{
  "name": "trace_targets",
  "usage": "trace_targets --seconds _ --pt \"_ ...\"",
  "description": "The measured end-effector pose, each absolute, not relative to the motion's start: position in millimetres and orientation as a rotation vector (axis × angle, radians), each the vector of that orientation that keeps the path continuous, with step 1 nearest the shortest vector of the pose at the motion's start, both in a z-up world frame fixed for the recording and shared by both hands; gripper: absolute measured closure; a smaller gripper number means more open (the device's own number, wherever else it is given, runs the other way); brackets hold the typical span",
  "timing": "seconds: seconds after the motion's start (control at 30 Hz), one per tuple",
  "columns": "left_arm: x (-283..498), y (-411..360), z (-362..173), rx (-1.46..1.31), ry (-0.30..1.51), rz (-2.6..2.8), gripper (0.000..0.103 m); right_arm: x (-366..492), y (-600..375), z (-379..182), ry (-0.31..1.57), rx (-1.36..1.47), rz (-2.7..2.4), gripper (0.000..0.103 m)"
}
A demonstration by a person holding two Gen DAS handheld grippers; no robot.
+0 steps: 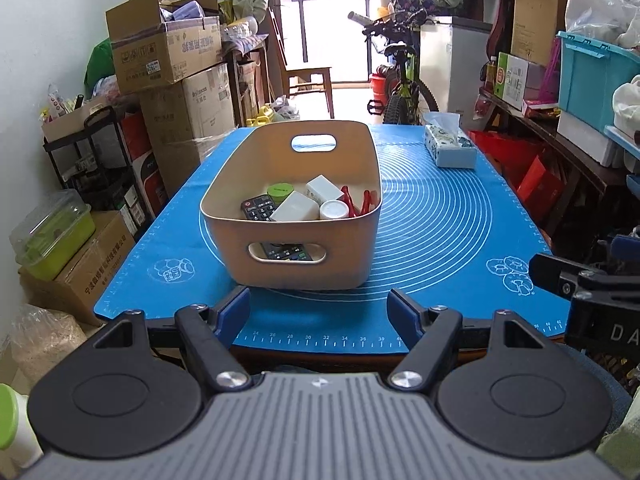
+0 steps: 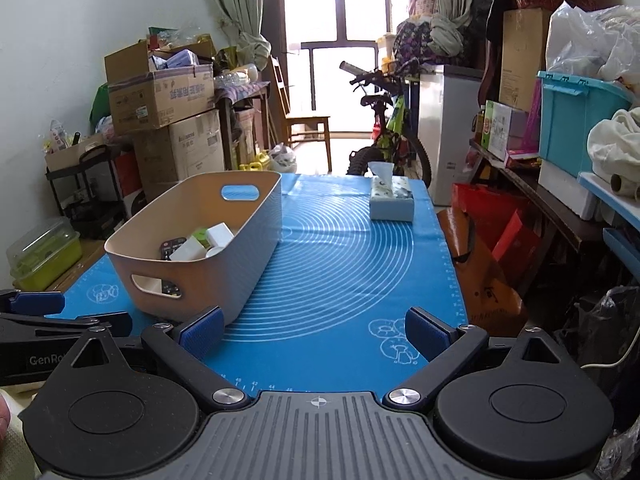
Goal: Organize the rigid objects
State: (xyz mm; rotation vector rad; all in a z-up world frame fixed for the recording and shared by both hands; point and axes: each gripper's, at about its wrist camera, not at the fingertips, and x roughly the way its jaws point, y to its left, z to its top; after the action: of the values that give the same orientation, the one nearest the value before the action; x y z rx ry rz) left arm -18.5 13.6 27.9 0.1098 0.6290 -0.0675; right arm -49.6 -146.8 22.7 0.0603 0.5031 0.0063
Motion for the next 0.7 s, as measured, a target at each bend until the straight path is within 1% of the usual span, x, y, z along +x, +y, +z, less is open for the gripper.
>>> trace_targets --seconds 0.7 --pt "-25.0 13.2 23.2 0.107 0.594 -0.071 0.028 -54.5 -140.5 17.1 0.489 0.041 -0.01 0.006"
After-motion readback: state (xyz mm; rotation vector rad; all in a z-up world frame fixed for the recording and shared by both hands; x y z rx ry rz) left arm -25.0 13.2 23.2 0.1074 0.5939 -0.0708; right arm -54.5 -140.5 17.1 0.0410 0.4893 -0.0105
